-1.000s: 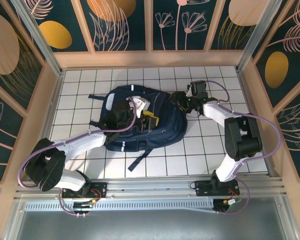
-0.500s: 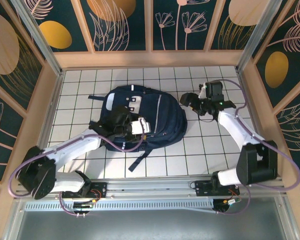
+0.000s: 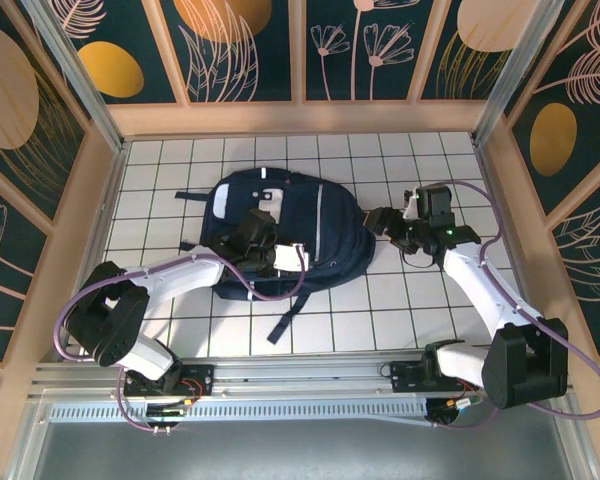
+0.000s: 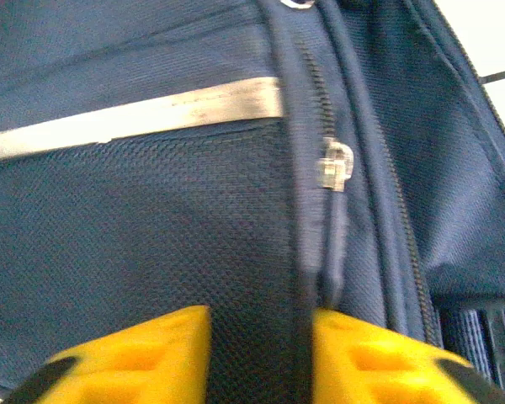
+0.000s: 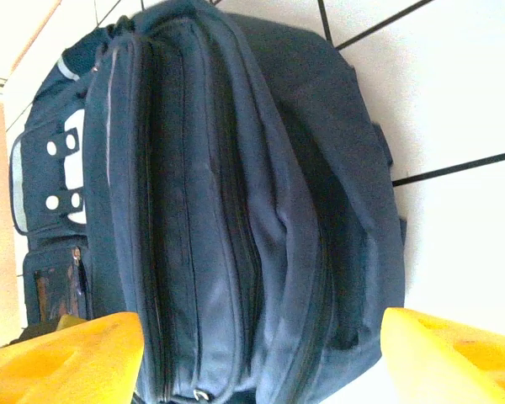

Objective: Pack the student bag

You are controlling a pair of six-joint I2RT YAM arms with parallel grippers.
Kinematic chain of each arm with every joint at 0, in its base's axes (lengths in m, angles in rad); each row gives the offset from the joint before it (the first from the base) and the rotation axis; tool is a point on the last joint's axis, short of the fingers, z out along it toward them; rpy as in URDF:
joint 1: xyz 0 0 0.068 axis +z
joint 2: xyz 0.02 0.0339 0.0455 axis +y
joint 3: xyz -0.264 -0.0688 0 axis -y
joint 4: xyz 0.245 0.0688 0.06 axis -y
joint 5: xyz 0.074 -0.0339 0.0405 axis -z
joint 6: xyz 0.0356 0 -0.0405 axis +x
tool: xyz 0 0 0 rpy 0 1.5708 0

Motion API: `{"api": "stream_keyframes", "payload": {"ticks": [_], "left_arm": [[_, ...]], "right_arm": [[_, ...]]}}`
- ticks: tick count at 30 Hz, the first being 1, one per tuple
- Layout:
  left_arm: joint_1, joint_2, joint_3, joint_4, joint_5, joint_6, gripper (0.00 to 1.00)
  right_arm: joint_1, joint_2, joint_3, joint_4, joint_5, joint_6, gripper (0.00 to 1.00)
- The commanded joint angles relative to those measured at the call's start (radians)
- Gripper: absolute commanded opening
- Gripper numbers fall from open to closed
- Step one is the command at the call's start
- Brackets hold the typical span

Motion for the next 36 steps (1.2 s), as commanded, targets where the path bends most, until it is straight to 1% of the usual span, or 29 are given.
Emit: {"api": "stream_keyframes", "payload": {"ticks": [1,4,5,6,9,11,12,13,14,15,16,17,18,19,20,21,24,29,31,32,34,35,36], "left_arm": [[0.005,-0.004,-0.013,0.092,-0.043,0.017,0.23],[0.004,0.026,0.017,0.046,-0.027,0.024,0.16],[0.005,0.035,0.024,0.026,-0.022,0.042,0.1],[0.004,0.044,0.026,0.014,-0.021,0.055,0.0],[0.004,0.063,0.026,0.02,-0.027,0.062,0.0],[0.004,0.08,0.034,0.047,-0.043,0.037,0.0],[0.004,0.087,0.036,0.069,-0.055,0.018,0.06],[0.004,0.095,0.041,0.081,-0.06,0.006,0.15],[0.004,0.103,0.045,0.081,-0.062,0.01,0.27],[0.003,0.109,0.049,0.079,-0.061,0.017,0.31],[0.004,0.116,0.052,0.079,-0.061,0.019,0.32],[0.004,0.124,0.056,0.079,-0.069,0.02,0.31],[0.004,0.133,0.061,0.077,-0.075,0.024,0.29],[0.003,0.143,0.064,0.079,-0.082,0.029,0.2],[0.005,0.151,0.072,0.071,-0.084,0.032,0.07],[0.004,0.16,0.082,0.059,-0.084,0.033,0.0],[0.004,0.169,0.131,0.002,-0.063,-0.001,0.0],[0.004,0.123,0.234,-0.071,0.027,-0.151,0.0],[0.005,0.095,0.24,-0.098,0.083,-0.19,0.0],[0.004,0.077,0.231,-0.096,0.109,-0.215,0.0],[0.004,0.054,0.224,-0.1,0.145,-0.276,0.0],[0.004,0.053,0.231,-0.116,0.154,-0.31,0.0],[0.005,0.055,0.241,-0.129,0.159,-0.348,0.0]], "right_arm": [[0.029,-0.021,-0.016,0.003,0.002,0.027,0.75],[0.085,-0.021,-0.011,0.008,0.027,0.044,0.75],[0.111,-0.019,-0.009,0.011,0.038,0.053,0.75],[0.139,-0.018,-0.007,0.017,0.05,0.063,0.74],[0.221,-0.01,-0.01,0.038,0.096,0.094,0.74],[0.273,0.002,-0.021,0.061,0.127,0.112,0.74],[0.288,0.007,-0.029,0.078,0.133,0.121,0.74],[0.298,0.013,-0.041,0.097,0.128,0.132,0.74],[0.303,0.018,-0.054,0.113,0.118,0.143,0.74],[0.303,0.022,-0.06,0.127,0.108,0.154,0.72],[0.304,0.028,-0.066,0.141,0.095,0.157,0.68],[0.305,0.033,-0.065,0.145,0.085,0.159,0.65],[0.307,0.035,-0.063,0.145,0.083,0.159,0.64],[0.306,0.036,-0.06,0.144,0.083,0.159,0.62],[0.306,0.033,-0.059,0.142,0.084,0.161,0.6],[0.306,0.031,-0.057,0.139,0.087,0.161,0.59],[0.312,0.012,-0.072,0.137,0.095,0.173,0.58],[0.328,-0.024,-0.127,0.159,0.062,0.186,0.56],[0.332,-0.029,-0.123,0.153,0.074,0.167,0.53],[0.349,-0.032,-0.114,0.148,0.081,0.153,0.52],[0.369,-0.033,-0.093,0.142,0.107,0.128,0.48],[0.379,-0.036,-0.084,0.148,0.117,0.112,0.44],[0.391,-0.036,-0.075,0.154,0.125,0.097,0.43]]}}
